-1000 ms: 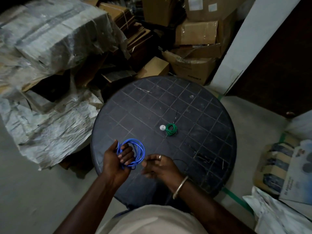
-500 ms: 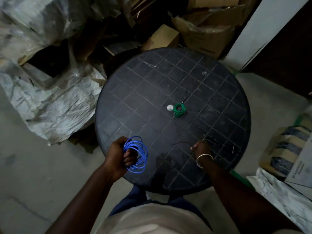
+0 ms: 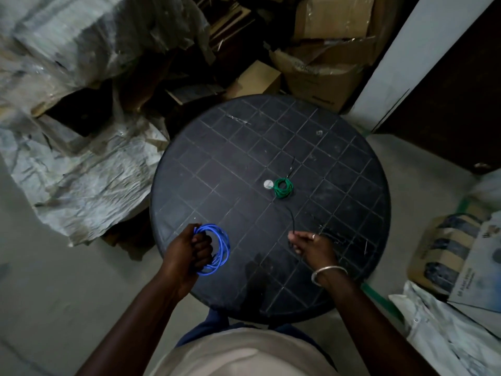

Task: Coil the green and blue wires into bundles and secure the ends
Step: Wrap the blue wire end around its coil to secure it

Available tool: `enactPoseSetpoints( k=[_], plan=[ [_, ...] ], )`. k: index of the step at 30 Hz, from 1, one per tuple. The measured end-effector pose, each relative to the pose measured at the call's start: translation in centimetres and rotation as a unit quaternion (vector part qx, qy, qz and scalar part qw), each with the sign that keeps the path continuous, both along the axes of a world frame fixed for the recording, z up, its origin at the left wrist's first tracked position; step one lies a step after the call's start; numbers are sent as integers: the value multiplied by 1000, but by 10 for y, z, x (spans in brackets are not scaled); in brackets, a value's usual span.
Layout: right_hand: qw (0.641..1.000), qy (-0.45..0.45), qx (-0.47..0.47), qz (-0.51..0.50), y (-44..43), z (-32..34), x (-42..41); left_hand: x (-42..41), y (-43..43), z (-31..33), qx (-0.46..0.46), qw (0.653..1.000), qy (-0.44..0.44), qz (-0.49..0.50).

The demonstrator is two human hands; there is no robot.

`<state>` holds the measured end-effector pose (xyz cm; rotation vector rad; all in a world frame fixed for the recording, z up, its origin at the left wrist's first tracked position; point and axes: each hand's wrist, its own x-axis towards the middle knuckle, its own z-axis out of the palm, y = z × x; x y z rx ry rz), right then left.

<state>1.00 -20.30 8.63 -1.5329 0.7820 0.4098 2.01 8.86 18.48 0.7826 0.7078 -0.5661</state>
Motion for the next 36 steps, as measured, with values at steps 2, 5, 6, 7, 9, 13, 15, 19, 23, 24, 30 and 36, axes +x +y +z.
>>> enactPoseSetpoints(
  k=[2,5,6,7,9,13,15,19,23,24,30,36],
  plan=[
    [998,-45,-32,40,8,51,-8,2,-3,7,-16,1000,-7,16],
    [988,-135,-16,79,22,130,-25,6,-9,20,-11,999,-20,44],
    [981,-171,1,92,27,155,-31,7,-12,25,-5,999,-23,47],
    [971,-206,5,117,31,175,-37,8,-14,30,1,998,-26,49],
    [948,-261,-5,182,38,202,-47,11,-19,37,28,998,-42,44],
    [908,-334,-48,248,39,232,-59,16,-25,46,81,993,-72,43],
    [896,-349,-74,264,38,238,-61,18,-28,49,98,991,-85,42],
    [882,-357,-104,290,45,238,-59,20,-31,51,104,989,-101,29],
    [856,-415,-89,295,51,254,-60,24,-30,53,113,988,-94,38],
    [850,-429,-81,293,51,260,-60,25,-29,53,110,989,-91,47],
    [855,-390,-124,319,54,246,-48,23,-26,59,83,991,-84,67],
    [834,-364,-228,348,65,219,-33,20,-30,60,115,988,-90,49]
  ],
)
